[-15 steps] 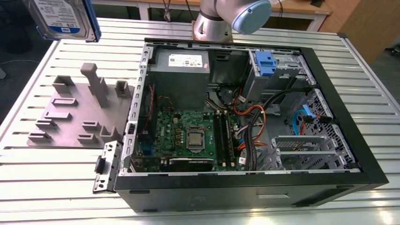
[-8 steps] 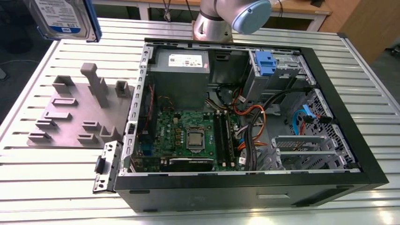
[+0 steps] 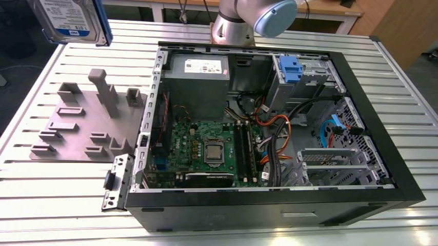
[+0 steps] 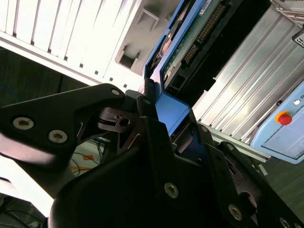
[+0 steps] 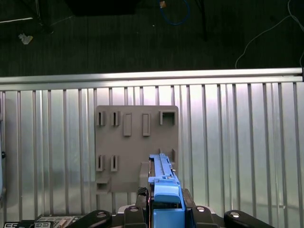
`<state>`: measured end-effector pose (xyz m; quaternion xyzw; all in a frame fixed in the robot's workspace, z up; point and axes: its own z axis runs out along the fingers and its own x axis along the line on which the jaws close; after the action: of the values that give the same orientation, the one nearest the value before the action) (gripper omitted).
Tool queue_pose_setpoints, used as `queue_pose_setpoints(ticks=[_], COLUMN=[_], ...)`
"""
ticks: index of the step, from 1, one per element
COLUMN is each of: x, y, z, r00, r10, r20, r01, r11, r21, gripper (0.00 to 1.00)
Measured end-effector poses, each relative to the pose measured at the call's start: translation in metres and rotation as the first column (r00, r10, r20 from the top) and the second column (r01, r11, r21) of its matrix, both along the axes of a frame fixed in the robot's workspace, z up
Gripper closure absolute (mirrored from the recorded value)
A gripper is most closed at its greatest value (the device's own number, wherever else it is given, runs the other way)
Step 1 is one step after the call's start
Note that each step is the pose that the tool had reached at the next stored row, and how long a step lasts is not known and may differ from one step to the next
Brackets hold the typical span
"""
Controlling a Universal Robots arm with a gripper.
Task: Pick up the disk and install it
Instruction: 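Pick up the disk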
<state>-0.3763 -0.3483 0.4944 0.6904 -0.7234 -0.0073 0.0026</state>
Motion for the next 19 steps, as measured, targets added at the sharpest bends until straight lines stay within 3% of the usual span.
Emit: queue_pose_setpoints(ticks=[19], x=[0.0058], y=[0.0000], z=[0.0000], r00=[1.0000], r10=[0.000], r20=[0.0000], r01=[0.000], r11=[1.0000], r21=[0.0000], gripper=[0.64])
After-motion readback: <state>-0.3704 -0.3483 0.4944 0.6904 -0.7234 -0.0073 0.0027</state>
